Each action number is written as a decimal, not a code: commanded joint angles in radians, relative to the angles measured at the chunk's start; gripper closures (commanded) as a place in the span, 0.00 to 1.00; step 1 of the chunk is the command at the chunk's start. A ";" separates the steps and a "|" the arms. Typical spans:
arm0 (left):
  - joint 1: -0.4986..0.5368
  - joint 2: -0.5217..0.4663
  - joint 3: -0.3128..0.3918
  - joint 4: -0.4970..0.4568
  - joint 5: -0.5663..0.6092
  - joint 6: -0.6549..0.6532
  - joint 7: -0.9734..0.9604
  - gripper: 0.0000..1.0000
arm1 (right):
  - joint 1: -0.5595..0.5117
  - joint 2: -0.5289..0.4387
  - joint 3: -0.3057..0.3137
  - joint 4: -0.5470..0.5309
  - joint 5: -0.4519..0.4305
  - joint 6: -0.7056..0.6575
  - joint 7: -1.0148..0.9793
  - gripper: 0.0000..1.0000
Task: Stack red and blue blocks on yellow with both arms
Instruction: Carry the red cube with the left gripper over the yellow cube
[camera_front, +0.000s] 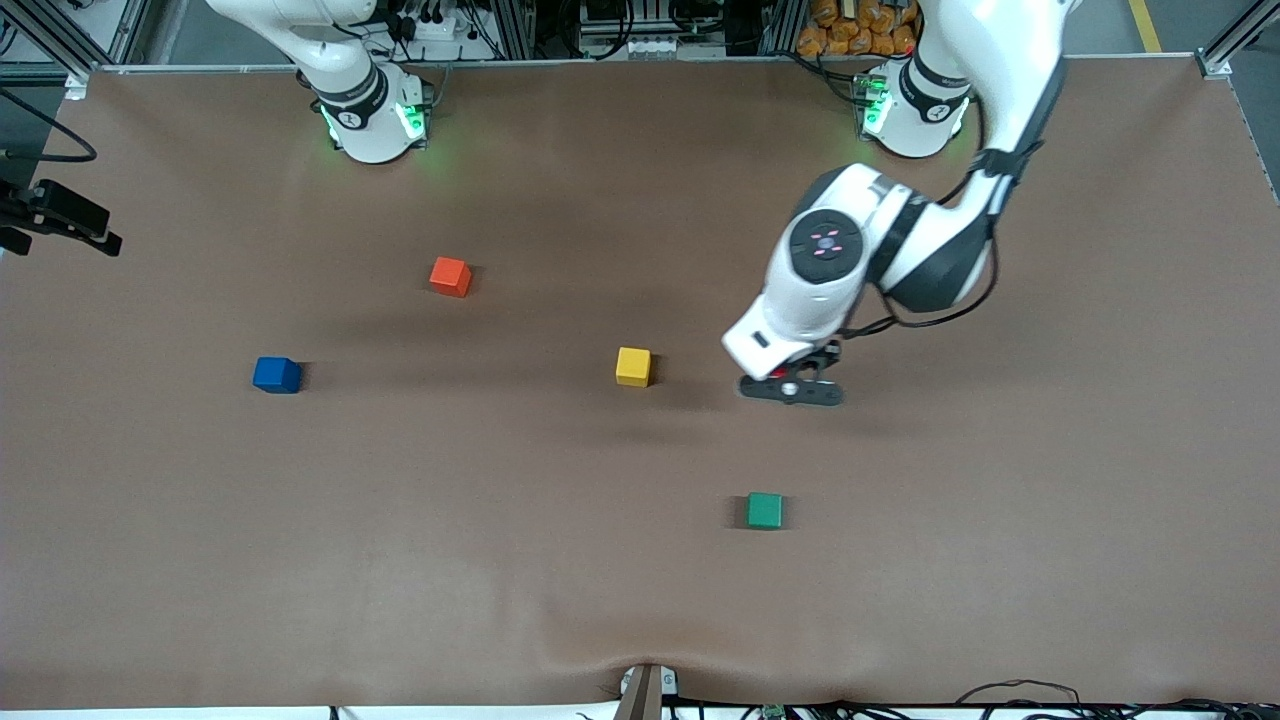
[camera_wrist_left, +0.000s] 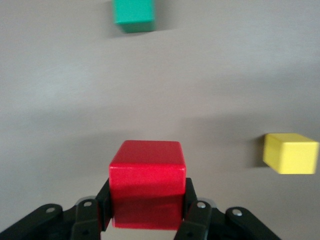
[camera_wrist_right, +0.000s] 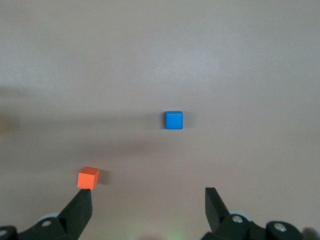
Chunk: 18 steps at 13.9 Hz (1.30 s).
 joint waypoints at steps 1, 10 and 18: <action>-0.065 0.103 0.013 0.133 0.018 -0.054 -0.007 1.00 | -0.014 -0.017 0.009 -0.013 0.016 0.003 0.007 0.00; -0.187 0.227 0.029 0.286 0.010 -0.054 -0.029 1.00 | -0.014 -0.017 0.009 -0.013 0.016 0.000 0.007 0.00; -0.319 0.324 0.075 0.388 0.004 -0.071 -0.104 1.00 | -0.016 -0.017 0.009 -0.013 0.016 0.000 0.007 0.00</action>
